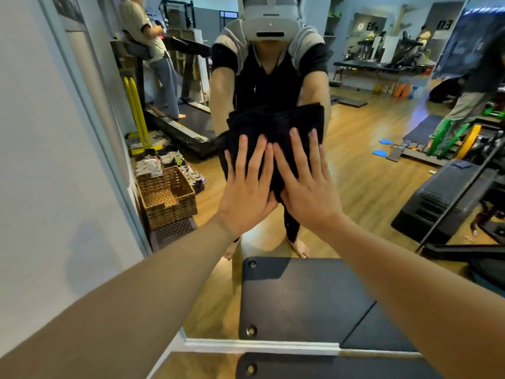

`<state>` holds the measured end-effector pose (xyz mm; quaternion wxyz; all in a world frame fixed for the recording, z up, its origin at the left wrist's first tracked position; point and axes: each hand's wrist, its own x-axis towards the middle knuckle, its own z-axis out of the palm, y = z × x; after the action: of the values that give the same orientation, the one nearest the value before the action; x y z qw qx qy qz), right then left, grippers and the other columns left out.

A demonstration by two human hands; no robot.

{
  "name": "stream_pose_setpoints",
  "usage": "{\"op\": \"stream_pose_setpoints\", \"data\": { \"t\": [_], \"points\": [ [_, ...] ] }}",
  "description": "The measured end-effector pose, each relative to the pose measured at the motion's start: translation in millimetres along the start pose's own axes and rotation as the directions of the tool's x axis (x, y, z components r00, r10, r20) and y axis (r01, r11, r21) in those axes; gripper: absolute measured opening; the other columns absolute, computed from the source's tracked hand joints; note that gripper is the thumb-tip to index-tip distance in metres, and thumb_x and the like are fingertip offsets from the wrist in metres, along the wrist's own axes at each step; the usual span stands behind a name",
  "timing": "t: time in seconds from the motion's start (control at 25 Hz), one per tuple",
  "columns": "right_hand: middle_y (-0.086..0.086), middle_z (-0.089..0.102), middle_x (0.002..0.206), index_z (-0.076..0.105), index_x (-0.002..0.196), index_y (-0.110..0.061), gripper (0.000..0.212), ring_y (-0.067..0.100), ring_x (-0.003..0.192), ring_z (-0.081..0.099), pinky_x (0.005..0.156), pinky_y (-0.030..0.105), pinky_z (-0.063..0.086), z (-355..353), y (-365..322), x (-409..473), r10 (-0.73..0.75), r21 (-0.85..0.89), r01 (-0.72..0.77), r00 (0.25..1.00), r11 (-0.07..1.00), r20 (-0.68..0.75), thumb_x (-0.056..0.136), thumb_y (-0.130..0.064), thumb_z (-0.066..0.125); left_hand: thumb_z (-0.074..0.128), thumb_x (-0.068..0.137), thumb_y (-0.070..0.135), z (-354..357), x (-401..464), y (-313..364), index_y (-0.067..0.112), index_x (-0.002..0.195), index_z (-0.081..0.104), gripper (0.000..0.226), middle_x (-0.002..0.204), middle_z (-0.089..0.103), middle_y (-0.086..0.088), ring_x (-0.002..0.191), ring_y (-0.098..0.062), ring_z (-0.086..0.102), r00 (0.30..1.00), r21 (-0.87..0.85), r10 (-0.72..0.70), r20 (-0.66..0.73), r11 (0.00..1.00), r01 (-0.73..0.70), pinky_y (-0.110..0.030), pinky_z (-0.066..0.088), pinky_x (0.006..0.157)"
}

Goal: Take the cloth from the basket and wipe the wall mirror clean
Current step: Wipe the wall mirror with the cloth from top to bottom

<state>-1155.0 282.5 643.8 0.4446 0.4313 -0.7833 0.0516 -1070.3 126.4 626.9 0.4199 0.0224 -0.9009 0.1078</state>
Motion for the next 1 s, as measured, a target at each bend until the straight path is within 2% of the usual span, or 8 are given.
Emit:
{"op": "stream_pose_setpoints", "data": {
  "t": [0.12,0.28,0.4,0.52,0.72,0.88,1.0],
  "points": [
    [0.025,0.006,0.171,0.009,0.167,-0.014,0.074,0.052,0.156,0.004,0.129,0.060,0.013,-24.5,19.6,13.0,0.069,-0.053,-0.070,0.997,0.996,-0.021,0.105,-0.029,0.046,0.051,0.098,0.043,-19.3,32.4,13.4,-0.001,0.163,0.015,0.086,0.170,0.007,-0.024,0.156,-0.051,0.005,1.000,-0.050,0.010,0.004,0.999,-0.010,-0.071,0.019,0.121],
    [0.027,0.012,0.170,0.013,0.167,-0.012,0.061,0.055,0.155,0.008,0.129,0.060,0.013,-54.7,33.1,68.5,0.165,-0.070,-0.173,0.980,0.982,-0.115,0.113,-0.033,0.032,0.049,0.096,0.036,-63.2,92.9,5.5,0.002,0.164,0.012,0.085,0.171,0.007,-0.023,0.157,-0.048,0.002,0.998,-0.056,0.044,-0.034,0.997,-0.046,-0.069,0.016,0.124],
    [0.028,0.016,0.169,0.019,0.166,-0.012,0.062,0.057,0.154,0.011,0.128,0.062,0.013,-77.8,26.8,124.1,0.215,-0.042,-0.228,0.956,0.973,-0.201,0.111,-0.034,0.037,0.052,0.095,0.033,-98.8,129.7,-28.8,0.002,0.164,0.012,0.085,0.172,0.007,-0.021,0.158,-0.045,0.003,0.996,-0.058,0.058,-0.066,0.996,-0.062,-0.066,0.013,0.126],
    [0.025,0.016,0.170,0.023,0.165,-0.014,0.069,0.056,0.155,0.008,0.127,0.063,0.012,-82.5,-1.6,153.2,0.226,0.036,-0.224,0.946,0.974,-0.230,0.102,-0.031,0.046,0.048,0.096,0.033,-111.0,128.9,-74.6,0.003,0.165,0.009,0.084,0.172,0.004,-0.020,0.159,-0.043,0.000,0.992,-0.027,0.094,-0.086,0.995,-0.097,-0.062,0.010,0.128],
    [0.021,0.018,0.171,0.029,0.164,-0.017,0.076,0.050,0.157,0.008,0.128,0.061,0.011,-46.0,-32.1,122.4,0.137,0.099,-0.116,0.959,0.988,-0.247,0.097,-0.033,0.061,0.044,0.102,0.041,-77.4,70.7,-86.4,0.003,0.165,0.007,0.082,0.172,0.002,-0.021,0.159,-0.043,-0.003,0.997,0.044,0.051,-0.059,0.998,-0.048,-0.064,0.013,0.127],
    [0.019,0.016,0.172,0.028,0.165,-0.017,0.079,0.047,0.158,0.007,0.130,0.058,0.012,-11.0,-16.6,77.1,0.055,0.039,-0.047,0.965,0.998,-0.257,0.098,-0.038,0.064,0.046,0.101,0.044,-44.4,41.4,-56.8,0.002,0.164,0.012,0.083,0.172,0.007,-0.021,0.158,-0.047,0.001,0.997,0.061,0.047,-0.068,0.997,-0.043,-0.068,0.015,0.124],
    [0.019,0.012,0.172,0.023,0.166,-0.016,0.077,0.046,0.159,0.005,0.130,0.058,0.012,3.0,10.2,44.3,0.051,0.004,-0.052,0.958,0.999,-0.284,0.102,-0.039,0.060,0.039,0.099,0.044,-22.7,38.8,-12.5,0.002,0.164,0.013,0.081,0.172,0.008,-0.021,0.157,-0.049,0.001,0.997,0.049,0.030,-0.074,0.998,-0.026,-0.071,0.012,0.123]
  ]
}}
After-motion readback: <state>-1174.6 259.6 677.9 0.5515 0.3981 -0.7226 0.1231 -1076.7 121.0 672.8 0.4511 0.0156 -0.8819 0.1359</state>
